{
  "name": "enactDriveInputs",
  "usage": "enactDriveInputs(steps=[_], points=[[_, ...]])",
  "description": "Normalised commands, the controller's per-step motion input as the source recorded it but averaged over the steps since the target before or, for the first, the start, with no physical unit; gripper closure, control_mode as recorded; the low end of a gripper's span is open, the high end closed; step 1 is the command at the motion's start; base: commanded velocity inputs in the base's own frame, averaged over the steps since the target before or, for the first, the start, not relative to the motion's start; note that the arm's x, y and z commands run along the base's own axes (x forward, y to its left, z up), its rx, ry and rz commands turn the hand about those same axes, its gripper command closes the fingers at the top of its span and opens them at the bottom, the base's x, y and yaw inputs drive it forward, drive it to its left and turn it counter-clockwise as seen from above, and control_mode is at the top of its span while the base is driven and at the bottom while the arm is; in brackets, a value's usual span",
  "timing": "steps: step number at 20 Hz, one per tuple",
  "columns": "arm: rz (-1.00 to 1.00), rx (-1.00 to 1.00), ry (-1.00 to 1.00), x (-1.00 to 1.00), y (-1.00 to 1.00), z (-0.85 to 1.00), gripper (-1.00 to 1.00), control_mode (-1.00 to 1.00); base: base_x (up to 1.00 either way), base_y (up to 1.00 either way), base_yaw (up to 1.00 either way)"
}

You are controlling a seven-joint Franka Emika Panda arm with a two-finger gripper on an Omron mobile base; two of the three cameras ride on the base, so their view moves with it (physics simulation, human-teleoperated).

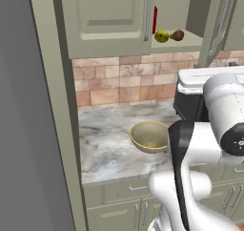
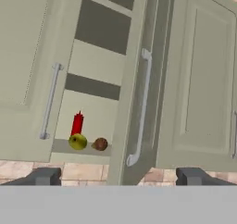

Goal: Open the cabinet. Pick the pear and pear from the cabinet and place them into the bowl. Then close the cabinet.

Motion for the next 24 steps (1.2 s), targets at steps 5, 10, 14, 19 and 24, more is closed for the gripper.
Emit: enactDriveInputs(steps=[5,10,14,19,24], points=[[-0.17,-0.04,-0.08,0.38,0.55,0.00,-1.00,-1.00,0.00,0.00,0.00],[-0.08,0.00,0.00,0.79,0.07,0.00,-1.00,-1.00,0.00,0.00,0.00],[-0.10,0.00,0.02,0.86,0.00,0.00,-1.00,-1.00,0.00,0.00,0.00],[-0.12,0.02,0.05,0.73,-0.14,0.00,-1.00,-1.00,0.00,0.00,0.00],[-0.25,0.07,0.03,0.37,-0.44,0.00,-1.00,-1.00,0.00,0.00,0.00]])
